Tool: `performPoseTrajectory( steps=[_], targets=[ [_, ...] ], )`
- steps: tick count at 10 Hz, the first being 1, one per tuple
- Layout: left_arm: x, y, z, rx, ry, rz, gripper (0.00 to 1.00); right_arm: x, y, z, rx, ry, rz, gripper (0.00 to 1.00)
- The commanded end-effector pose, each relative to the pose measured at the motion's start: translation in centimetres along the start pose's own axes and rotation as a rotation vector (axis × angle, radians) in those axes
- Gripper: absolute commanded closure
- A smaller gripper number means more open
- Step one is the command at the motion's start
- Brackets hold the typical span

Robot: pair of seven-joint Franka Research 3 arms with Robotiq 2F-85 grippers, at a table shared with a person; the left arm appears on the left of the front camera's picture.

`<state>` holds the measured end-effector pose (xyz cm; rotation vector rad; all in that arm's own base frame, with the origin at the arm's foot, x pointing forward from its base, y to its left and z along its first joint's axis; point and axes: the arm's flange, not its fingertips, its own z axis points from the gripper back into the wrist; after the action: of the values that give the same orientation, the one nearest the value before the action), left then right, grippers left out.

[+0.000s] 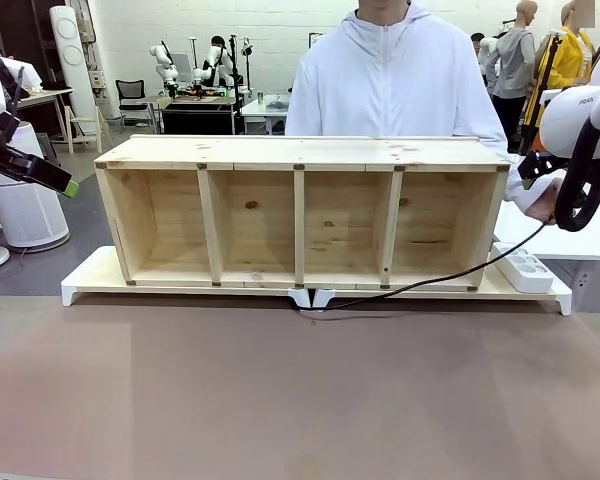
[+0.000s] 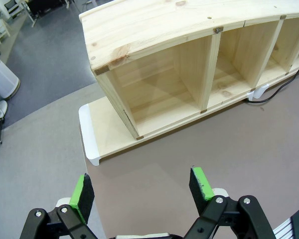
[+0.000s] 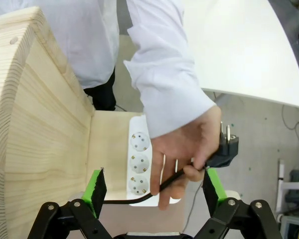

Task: Perform cable management.
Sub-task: Release the Power Cable when the human grasps it.

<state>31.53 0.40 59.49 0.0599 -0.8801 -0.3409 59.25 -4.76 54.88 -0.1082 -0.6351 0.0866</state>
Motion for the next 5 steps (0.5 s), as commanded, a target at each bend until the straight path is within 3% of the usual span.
performPoseTrajectory(
  steps=[1, 5],
  targets=[
    [0.08, 0.08, -0.19, 0.003, -0.007, 0.002, 0.00, -0.06, -0.11, -0.04, -0.001, 0.004, -0.001, 0.00],
    [0.08, 0.08, -0.19, 0.003, -0.007, 0.002, 0.00, -0.06, -0.11, -0.04, -0.001, 0.004, -0.001, 0.00]
  ],
)
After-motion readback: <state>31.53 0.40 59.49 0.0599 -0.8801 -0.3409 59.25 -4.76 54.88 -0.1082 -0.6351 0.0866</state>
